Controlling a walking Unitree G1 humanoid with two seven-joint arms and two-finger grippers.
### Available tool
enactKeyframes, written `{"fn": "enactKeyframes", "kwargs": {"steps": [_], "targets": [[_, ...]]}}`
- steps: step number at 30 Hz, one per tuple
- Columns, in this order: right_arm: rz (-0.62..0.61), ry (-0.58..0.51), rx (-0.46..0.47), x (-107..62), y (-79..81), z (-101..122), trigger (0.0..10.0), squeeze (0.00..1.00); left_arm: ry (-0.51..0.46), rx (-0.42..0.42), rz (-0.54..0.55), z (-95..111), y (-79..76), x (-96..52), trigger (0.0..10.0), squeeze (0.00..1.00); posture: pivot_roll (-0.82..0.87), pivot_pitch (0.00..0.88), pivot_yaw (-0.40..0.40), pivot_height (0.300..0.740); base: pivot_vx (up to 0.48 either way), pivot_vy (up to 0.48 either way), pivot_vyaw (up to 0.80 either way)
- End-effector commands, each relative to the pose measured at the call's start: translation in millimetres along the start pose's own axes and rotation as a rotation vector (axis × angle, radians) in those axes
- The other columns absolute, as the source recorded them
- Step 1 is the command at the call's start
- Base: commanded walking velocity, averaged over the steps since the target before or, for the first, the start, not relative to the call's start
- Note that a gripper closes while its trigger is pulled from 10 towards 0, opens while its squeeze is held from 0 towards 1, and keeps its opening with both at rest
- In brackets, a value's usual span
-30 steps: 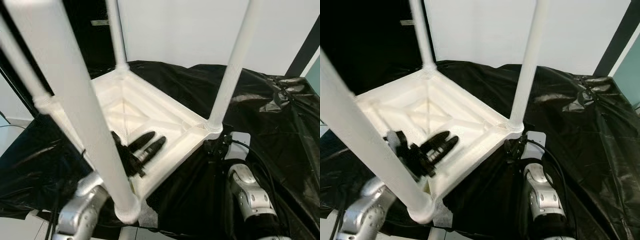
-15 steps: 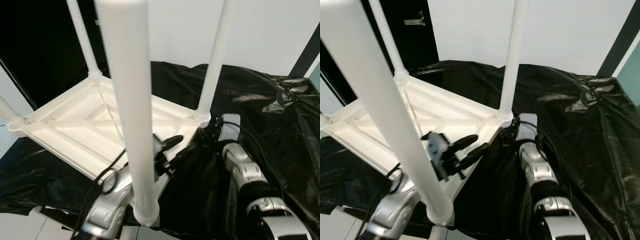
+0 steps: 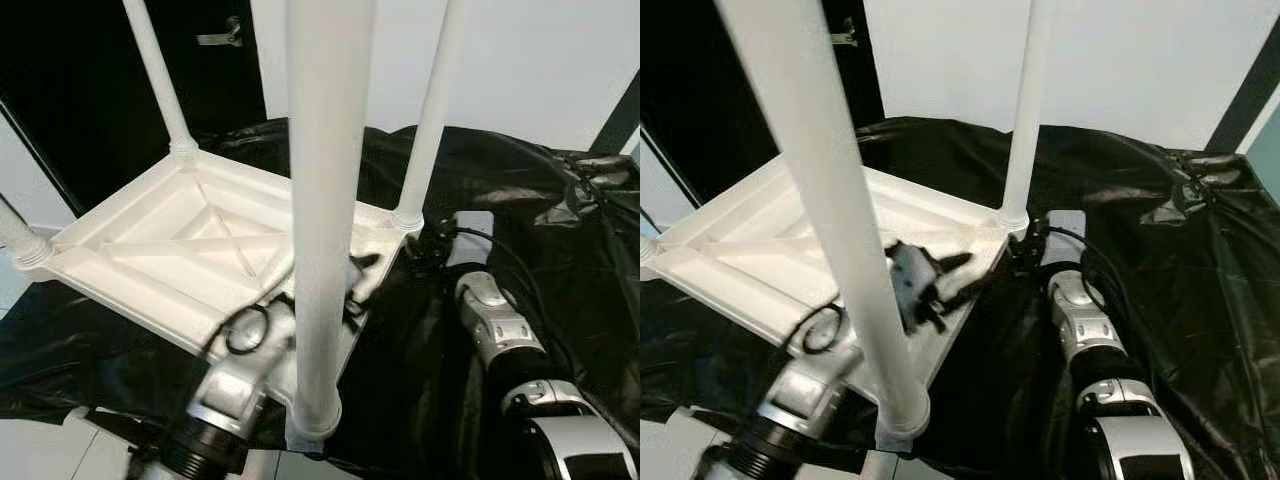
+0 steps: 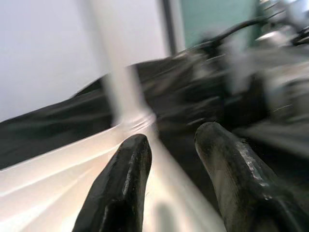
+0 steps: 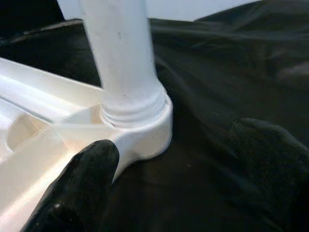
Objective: Building children table
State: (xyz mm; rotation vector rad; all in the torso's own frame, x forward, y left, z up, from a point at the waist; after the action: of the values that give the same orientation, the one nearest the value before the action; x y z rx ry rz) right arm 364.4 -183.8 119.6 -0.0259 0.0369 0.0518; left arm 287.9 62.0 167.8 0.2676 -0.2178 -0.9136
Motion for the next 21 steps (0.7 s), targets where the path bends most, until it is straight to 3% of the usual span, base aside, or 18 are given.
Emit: {"fn": "enactKeyframes", "kwargs": {"steps": [1, 3, 4, 8, 9, 11, 14, 16, 18, 19, 21], "targets": [[-0.006, -0.002, 0.015, -3.6, -3.9, -3.3, 10.0, 0.00, 0.021, 0.001, 0.107, -5.0, 8.9, -3.1, 10.0, 0.00, 0.01, 0.000, 0.013, 0.740, 0.000, 0.000, 0.00], [-0.007, -0.023, -0.009, -17.9, -15.3, -7.2, 10.0, 0.00, 0.100, 0.043, 0.072, -14.9, 35.7, -29.6, 10.0, 0.00, 0.00, 0.000, 0.024, 0.740, 0.000, 0.000, 0.00], [-0.007, -0.023, -0.009, -17.9, -15.3, -7.2, 10.0, 0.00, 0.100, 0.043, 0.072, -14.9, 35.7, -29.6, 10.0, 0.00, 0.00, 0.000, 0.024, 0.740, 0.000, 0.000, 0.00], [0.058, -0.062, -0.038, -36.1, -8.2, -6.0, 10.0, 0.00, 0.133, 0.086, 0.016, -15.2, 52.8, -53.6, 10.0, 0.00, -0.01, 0.000, 0.028, 0.740, 0.000, 0.000, 0.00], [0.081, -0.071, -0.038, -41.5, -3.4, -5.4, 10.0, 0.00, 0.147, 0.082, -0.012, -15.5, 55.1, -60.3, 10.0, 0.00, -0.01, 0.000, 0.029, 0.740, 0.000, 0.000, 0.00], [0.081, -0.071, -0.038, -41.5, -3.4, -5.4, 10.0, 0.00, 0.147, 0.082, -0.012, -15.5, 55.1, -60.3, 10.0, 0.00, -0.01, 0.000, 0.029, 0.740, 0.000, 0.000, 0.00], [0.146, -0.101, -0.021, -55.0, 11.5, -1.9, 10.0, 0.00, 0.199, 0.040, -0.108, -17.4, 58.9, -83.8, 10.0, 0.00, -0.01, 0.000, 0.030, 0.740, 0.000, 0.000, 0.00], [0.146, -0.101, -0.021, -55.0, 11.5, -1.9, 10.0, 0.00, 0.199, 0.040, -0.108, -17.4, 58.9, -83.8, 10.0, 0.00, -0.01, 0.000, 0.030, 0.740, 0.000, 0.000, 0.00], [0.168, -0.104, -0.005, -61.3, 16.5, -0.1, 10.0, 0.00, 0.246, 0.036, -0.183, -18.5, 58.2, -104.2, 10.0, 0.00, -0.01, 0.000, 0.033, 0.740, 0.000, 0.000, 0.00], [0.168, -0.104, -0.005, -61.3, 16.5, -0.1, 10.0, 0.00, 0.246, 0.036, -0.183, -18.5, 58.2, -104.2, 10.0, 0.00, -0.01, 0.000, 0.033, 0.740, 0.000, 0.000, 0.00], [0.171, -0.096, -0.009, -65.4, 14.4, -0.1, 10.0, 0.00, 0.322, 0.031, -0.265, -22.0, 55.5, -126.1, 10.0, 0.00, 0.00, 0.000, 0.031, 0.740, 0.000, 0.000, 0.00]]}}
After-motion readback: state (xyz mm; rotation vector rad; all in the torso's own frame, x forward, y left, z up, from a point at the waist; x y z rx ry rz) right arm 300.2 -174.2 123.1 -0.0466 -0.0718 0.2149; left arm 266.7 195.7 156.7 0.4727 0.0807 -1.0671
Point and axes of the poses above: a point about 5 cm out from each wrist's last joint towards the gripper, its own x axis pointing out of the wrist towards the gripper, its own z axis along the axis of the wrist's last joint, y = z × x, the point moved 1 cm from there along x, pointing out of the wrist towards the gripper, and after that the axes turned 3 degrees about x, right-handed, at the moved point
